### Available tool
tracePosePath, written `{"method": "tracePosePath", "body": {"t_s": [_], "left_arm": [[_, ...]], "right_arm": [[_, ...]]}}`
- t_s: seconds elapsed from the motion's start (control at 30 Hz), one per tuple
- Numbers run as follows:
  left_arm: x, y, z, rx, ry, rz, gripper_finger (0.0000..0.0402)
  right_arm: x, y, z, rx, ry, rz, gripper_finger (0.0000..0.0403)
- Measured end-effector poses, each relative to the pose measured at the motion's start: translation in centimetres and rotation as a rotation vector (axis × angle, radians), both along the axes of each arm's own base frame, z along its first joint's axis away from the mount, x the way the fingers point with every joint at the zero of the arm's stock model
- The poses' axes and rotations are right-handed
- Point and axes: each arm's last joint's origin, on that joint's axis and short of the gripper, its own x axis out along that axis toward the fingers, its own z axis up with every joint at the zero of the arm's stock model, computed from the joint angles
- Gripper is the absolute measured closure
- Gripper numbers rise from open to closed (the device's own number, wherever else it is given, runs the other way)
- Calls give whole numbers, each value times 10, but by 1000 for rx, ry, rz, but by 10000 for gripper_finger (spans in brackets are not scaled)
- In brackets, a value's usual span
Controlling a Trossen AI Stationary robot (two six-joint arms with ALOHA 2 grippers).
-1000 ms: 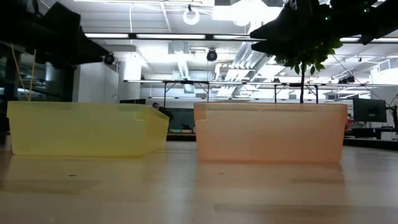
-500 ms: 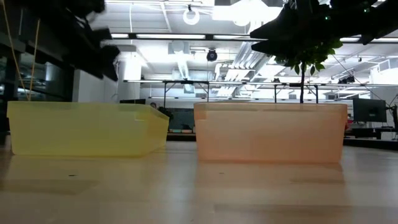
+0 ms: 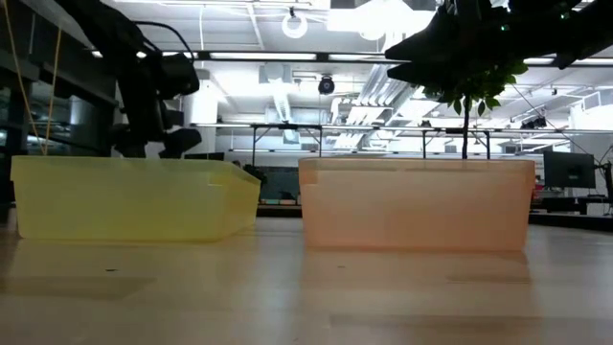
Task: Pick and place medicine bottles into bin by pill shape (circle, oval)
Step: Put the orange capsule bottle into the orange bin
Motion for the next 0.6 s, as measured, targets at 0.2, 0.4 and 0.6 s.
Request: {"method": "tracePosePath", "body": {"t_s": [0.2, 0.4, 0.6], "left_arm": [[2, 2, -3, -18, -38, 26, 90], [2, 1, -9, -63, -12, 31, 90], [6, 7, -19, -70, -9, 53, 90]], "right_arm": [[0, 0, -1, 6, 3, -1, 157], [0, 0, -1, 7, 3, -1, 157], [0, 0, -1, 7, 3, -1, 157]]}}
